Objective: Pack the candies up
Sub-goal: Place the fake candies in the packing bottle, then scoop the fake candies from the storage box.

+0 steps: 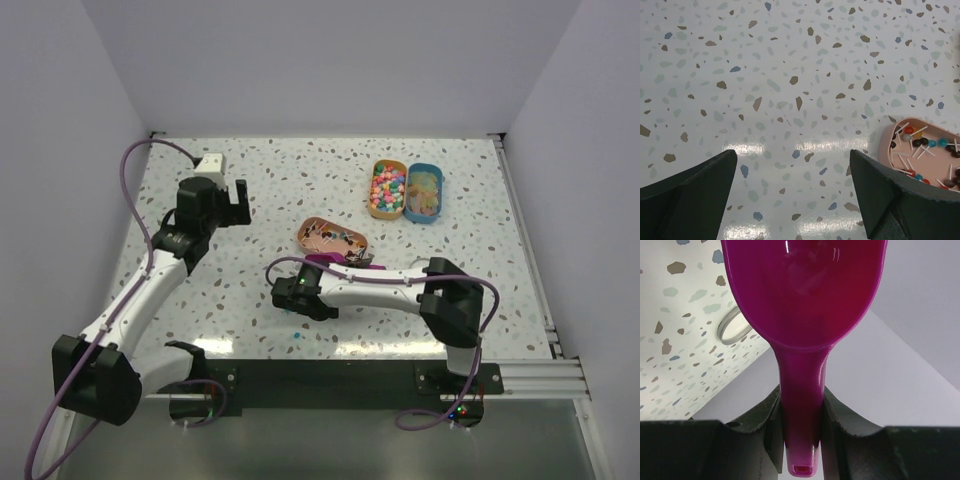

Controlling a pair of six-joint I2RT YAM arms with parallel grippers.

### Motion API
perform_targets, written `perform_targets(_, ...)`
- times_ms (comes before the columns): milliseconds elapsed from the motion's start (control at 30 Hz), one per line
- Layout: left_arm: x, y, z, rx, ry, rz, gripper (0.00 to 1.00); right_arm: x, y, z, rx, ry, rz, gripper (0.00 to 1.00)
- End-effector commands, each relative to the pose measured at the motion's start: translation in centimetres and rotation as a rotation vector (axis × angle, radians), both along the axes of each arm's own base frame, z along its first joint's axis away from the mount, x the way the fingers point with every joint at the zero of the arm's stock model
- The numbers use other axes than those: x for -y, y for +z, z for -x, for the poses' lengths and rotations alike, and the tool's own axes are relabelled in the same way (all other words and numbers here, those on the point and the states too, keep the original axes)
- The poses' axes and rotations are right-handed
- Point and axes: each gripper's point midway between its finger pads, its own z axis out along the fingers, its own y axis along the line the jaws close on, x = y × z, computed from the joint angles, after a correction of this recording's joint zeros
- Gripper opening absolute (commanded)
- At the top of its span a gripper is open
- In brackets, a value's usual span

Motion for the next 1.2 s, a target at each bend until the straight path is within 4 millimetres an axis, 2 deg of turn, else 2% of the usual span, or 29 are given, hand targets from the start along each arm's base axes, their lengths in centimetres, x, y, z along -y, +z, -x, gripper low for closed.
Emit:
perform_targets(0,0.0,1.7,-0.2,0.065,-0.01,0.0,1.0,1.7,2.3,0.3,0.021,0.03,0.159,0.0)
perform_targets(267,0.0,1.5,-0.1,0.062,-0.013,-0.004,1.0,2.5,4.0,0.3,0.067,0.039,0.134,0.0)
perform_targets(433,0.3,1.3,-0.2,0.057,-0.026,-0.003,1.0,2.9,3.7,0.9,0.029,0.016,0.075,0.0)
perform_targets(533,0.6,1.0,-0.2,0.051,-0.044,0.0,1.0,2.9,3.4,1.5,-0.031,-0.036,-0.042,0.0)
perform_targets(600,1.0,1.0,-0.3,0.053,-0.066,0.008,1.0,3.2,3.5,1.2,-0.058,-0.098,-0.16,0.0)
perform_targets(633,1.2,0.9,-0.3,0.051,-0.077,0.009,1.0,3.8,2.7,1.2,-0.113,-0.156,-0.219,0.0)
perform_targets(733,2.1,0.8,-0.3,0.051,-0.131,0.025,1.0,5.1,2.3,0.4,-0.162,-0.263,-0.369,0.0)
perform_targets(800,3.0,0.9,-0.3,0.06,-0.178,0.043,1.0,4.7,1.6,0.3,-0.224,-0.299,-0.503,0.0)
perform_targets(833,3.6,0.8,-0.1,0.057,-0.21,0.056,1.0,5.3,1.3,-0.3,-0.241,-0.345,-0.554,0.0)
perform_targets(867,4.5,0.9,-0.1,0.066,-0.253,0.074,0.99,4.6,0.7,0.1,-0.306,-0.36,-0.628,0.0)
perform_targets(900,4.8,0.8,0.0,0.066,-0.274,0.082,0.99,4.0,0.7,-0.4,-0.315,-0.353,-0.707,0.0)
perform_targets(967,6.2,0.7,0.3,0.066,-0.343,0.108,0.98,3.9,-0.1,-0.7,-0.378,-0.383,-0.798,0.0)
perform_targets(1000,6.7,0.7,0.4,0.069,-0.368,0.112,0.98,2.6,-0.1,-0.8,-0.416,-0.352,-0.885,0.0)
perform_targets(1067,8.4,0.6,1.0,0.067,-0.442,0.126,0.97,2.9,-0.9,-1.1,-0.463,-0.371,-0.943,0.0)
perform_targets(1100,8.8,0.5,1.1,0.071,-0.471,0.114,0.97,1.9,-1.0,-1.0,-0.514,-0.347,-1.0,0.0)
perform_targets(1133,9.7,0.5,1.5,0.077,-0.508,0.11,0.96,2.6,-1.1,-1.7,-0.499,-0.371,-1.014,0.0)
perform_targets(1167,10.3,0.3,1.8,0.076,-0.54,0.108,0.96,2.4,-1.3,-1.5,-0.528,-0.372,-1.032,0.0)
